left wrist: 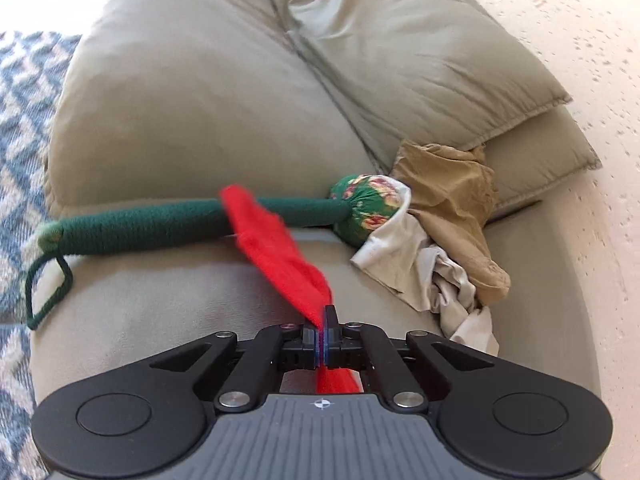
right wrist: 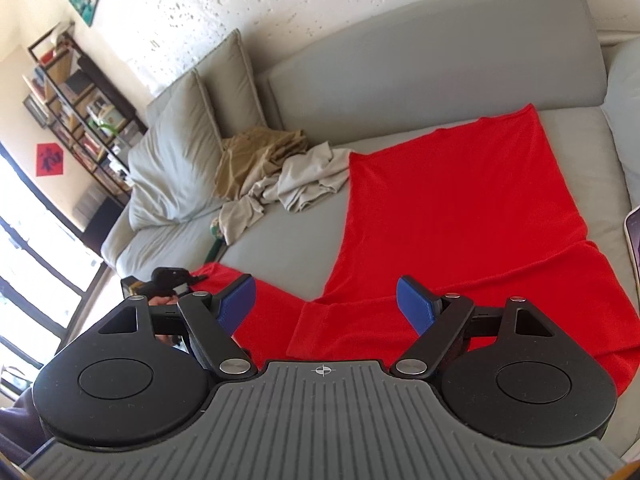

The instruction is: Fold clothes

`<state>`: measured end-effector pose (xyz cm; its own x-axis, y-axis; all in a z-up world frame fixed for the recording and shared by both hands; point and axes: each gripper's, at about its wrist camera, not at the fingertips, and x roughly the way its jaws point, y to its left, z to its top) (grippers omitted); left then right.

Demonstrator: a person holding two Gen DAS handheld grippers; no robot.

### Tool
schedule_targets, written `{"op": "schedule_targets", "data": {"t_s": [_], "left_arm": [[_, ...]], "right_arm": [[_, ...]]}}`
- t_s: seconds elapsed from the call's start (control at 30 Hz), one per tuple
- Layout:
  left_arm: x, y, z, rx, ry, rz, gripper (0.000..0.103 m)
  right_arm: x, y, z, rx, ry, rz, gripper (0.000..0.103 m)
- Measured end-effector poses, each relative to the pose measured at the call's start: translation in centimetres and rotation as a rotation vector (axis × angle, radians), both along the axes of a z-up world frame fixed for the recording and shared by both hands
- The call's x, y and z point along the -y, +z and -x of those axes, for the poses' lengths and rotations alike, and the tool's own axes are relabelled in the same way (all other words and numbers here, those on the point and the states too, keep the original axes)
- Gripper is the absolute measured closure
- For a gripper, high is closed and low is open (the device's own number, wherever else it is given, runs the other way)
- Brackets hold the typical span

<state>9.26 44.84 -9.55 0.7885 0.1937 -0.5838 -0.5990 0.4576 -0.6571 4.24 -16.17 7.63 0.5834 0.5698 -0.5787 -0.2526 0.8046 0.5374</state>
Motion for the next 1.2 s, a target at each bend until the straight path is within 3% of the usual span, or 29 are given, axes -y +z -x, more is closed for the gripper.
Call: {"op": "schedule_targets", "data": {"t_s": [0.17, 0.33, 0.43, 0.6, 0.67, 0.77, 0.8, 0.87, 0.93, 1.0, 1.03, 1.07, 1.2], "left_arm": [[3.9, 5.6, 0.8, 0.057, -0.108, -0.2, 0.103], [11.4, 10.8, 1.4, 0.112, -0.216, -0.402, 0.103], [17.9, 13.4, 1.5, 0.156, -0.284, -0.546, 0.103], [32.1, 14.4, 2.8, 0.196, -0.449, -0.839, 0.103], [38.0, 13.2, 3.1, 0.196, -0.548, -0.926, 0.103], [46.4, 9.2, 3.5, 0.161, -0.78, -0.988, 0.101], [49.0, 7.1, 3.5, 0.108, -0.884, -1.011, 0.099], [53.7, 2.4, 3.5, -0.047, -1.099, -1.068, 0.079], [56.9, -1.5, 4.7, -0.195, -1.276, -1.171, 0.077], [58.1, -3.1, 7.1, -0.188, -1.312, -1.338, 0.072], [57.7, -2.8, 7.8, -0.168, -1.307, -1.36, 0.055], [56.9, -2.0, 7.9, -0.161, -1.304, -1.328, 0.045], [52.5, 0.9, 8.6, -0.146, -1.266, -1.161, 0.036]], "right_arm": [[2.5, 0.1, 1.2, 0.005, -0.041, -0.04, 0.021], [6.9, -0.4, 3.2, 0.012, -0.124, -0.073, 0.02], [9.8, -1.2, 4.2, -0.009, -0.188, -0.11, 0.02], [13.7, -2.7, 6.0, -0.017, -0.257, -0.115, 0.02], [14.9, -3.2, 6.4, -0.019, -0.288, -0.116, 0.02], [16.5, -3.8, 7.0, -0.026, -0.33, -0.126, 0.02], [16.9, -4.0, 7.1, -0.03, -0.341, -0.13, 0.02], [17.8, -4.3, 7.4, -0.04, -0.357, -0.14, 0.019], [18.4, -4.6, 7.7, -0.061, -0.365, -0.162, 0.017], [18.5, -4.9, 8.0, -0.071, -0.355, -0.168, 0.015], [18.5, -5.0, 8.1, -0.075, -0.348, -0.169, 0.015], [18.3, -5.2, 8.2, -0.077, -0.344, -0.159, 0.014], [16.9, -6.5, 6.9, -0.094, -0.316, -0.112, 0.014]]}}
